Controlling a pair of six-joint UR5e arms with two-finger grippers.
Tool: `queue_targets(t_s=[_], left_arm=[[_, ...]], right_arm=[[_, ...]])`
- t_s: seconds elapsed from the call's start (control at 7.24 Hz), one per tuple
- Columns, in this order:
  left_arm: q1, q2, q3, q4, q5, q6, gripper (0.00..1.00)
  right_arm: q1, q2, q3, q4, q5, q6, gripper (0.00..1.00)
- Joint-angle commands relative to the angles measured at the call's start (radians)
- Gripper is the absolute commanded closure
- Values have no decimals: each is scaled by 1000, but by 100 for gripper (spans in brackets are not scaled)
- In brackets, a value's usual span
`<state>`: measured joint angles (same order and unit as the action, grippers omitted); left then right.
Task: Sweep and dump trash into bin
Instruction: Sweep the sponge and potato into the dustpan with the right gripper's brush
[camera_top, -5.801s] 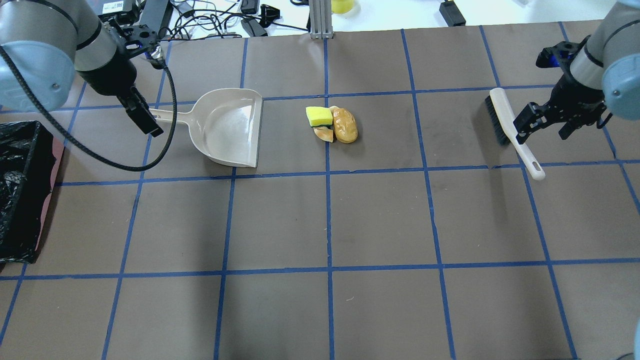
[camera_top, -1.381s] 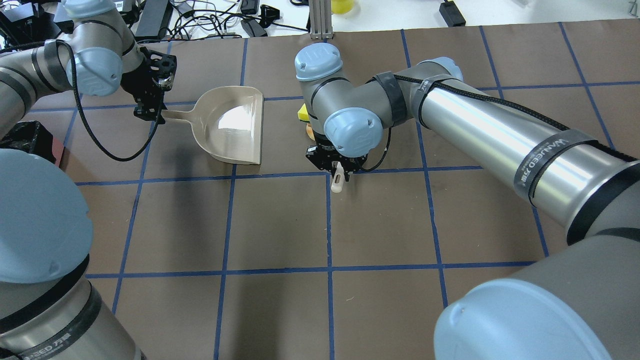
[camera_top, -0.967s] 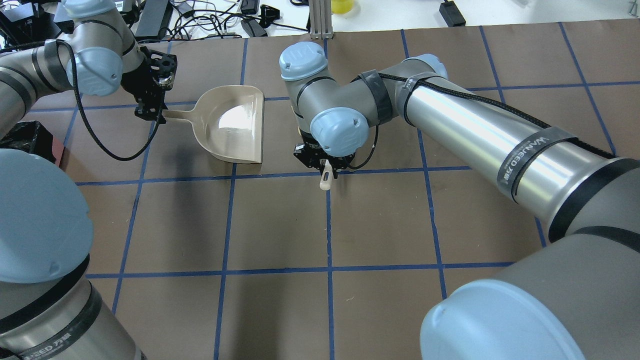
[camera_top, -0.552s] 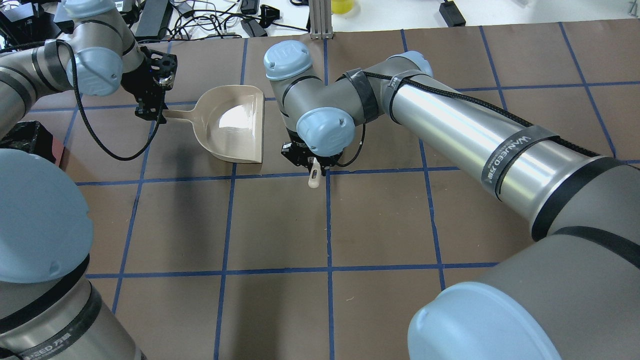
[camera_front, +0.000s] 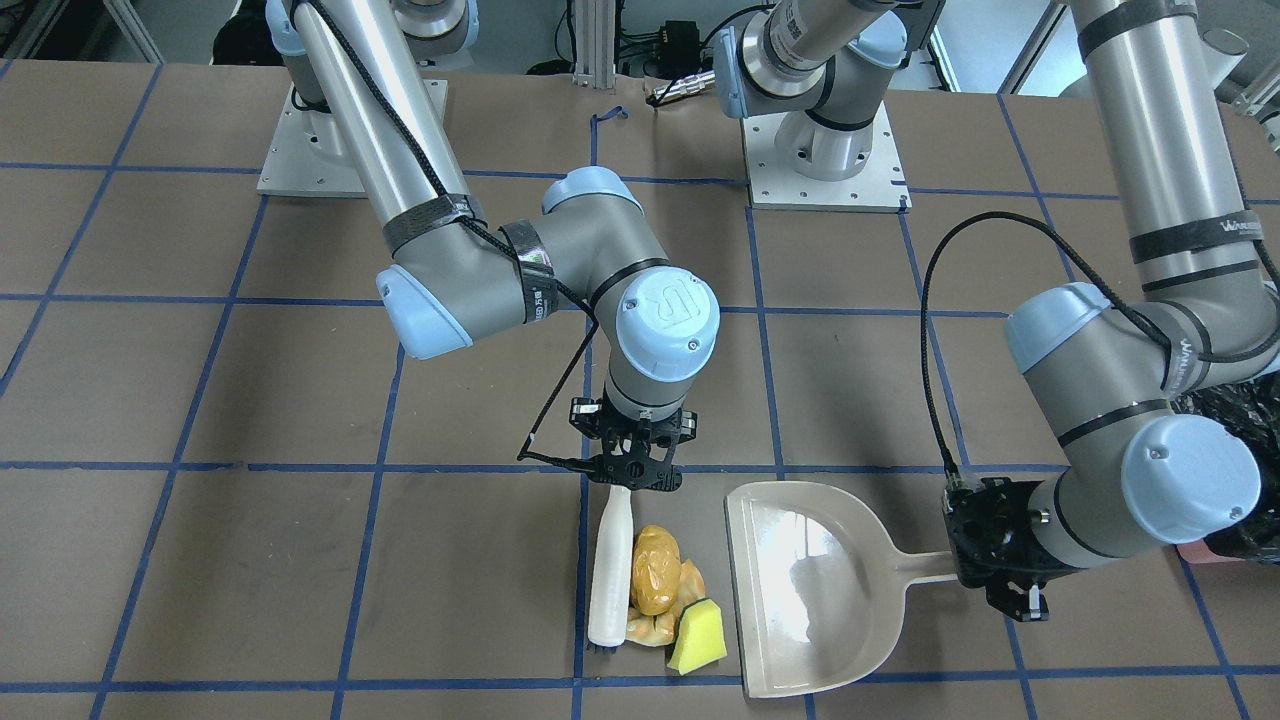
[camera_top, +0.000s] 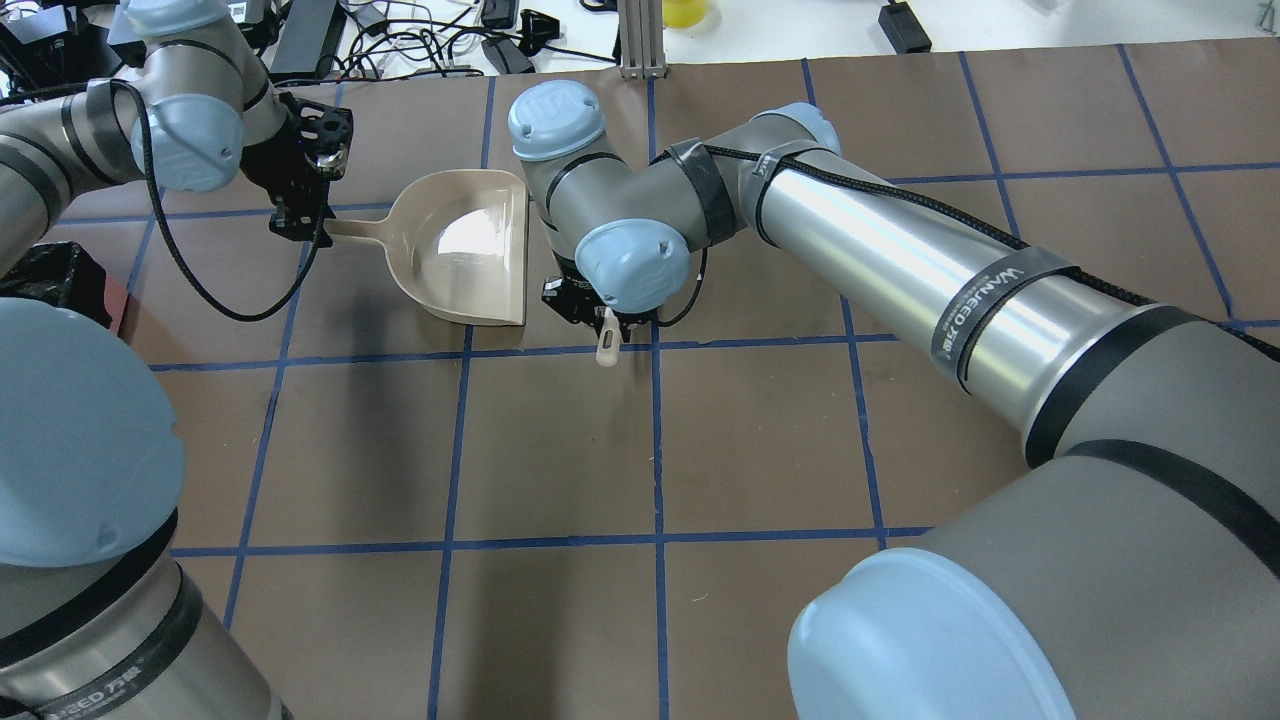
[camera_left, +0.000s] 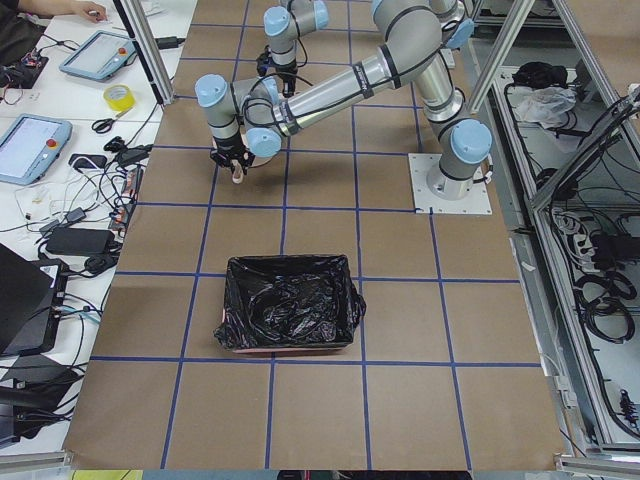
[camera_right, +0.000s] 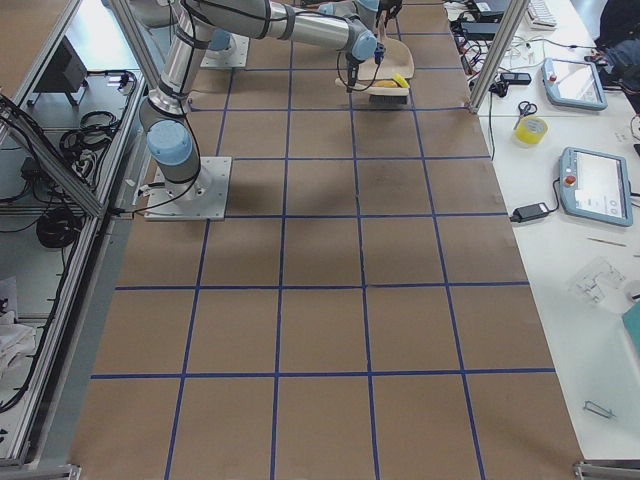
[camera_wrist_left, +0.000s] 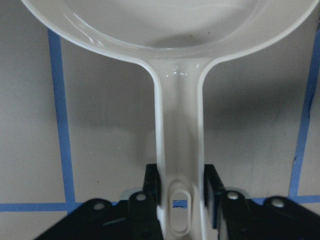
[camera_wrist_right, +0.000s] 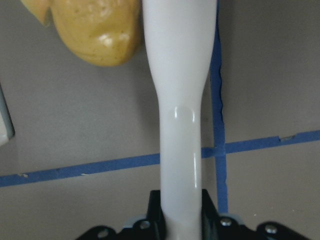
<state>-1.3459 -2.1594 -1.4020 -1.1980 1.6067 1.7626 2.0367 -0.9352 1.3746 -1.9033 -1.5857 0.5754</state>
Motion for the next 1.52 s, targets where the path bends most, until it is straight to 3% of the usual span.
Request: queue_targets(t_s=[0.0, 0.41, 0.97, 1.38], left_arm=[[1, 0, 1, 0, -1, 0, 100], [2, 0, 2, 2, -1, 2, 100], [2, 1, -5, 2, -2, 3, 100], [2, 1, -12, 5, -2, 6, 100]], right_arm=[[14, 19, -28, -11, 1, -9, 100], [39, 33, -34, -53, 26, -38, 100], [76, 39, -37, -108, 122, -72, 100], [112, 88, -135, -114, 159, -10, 100]])
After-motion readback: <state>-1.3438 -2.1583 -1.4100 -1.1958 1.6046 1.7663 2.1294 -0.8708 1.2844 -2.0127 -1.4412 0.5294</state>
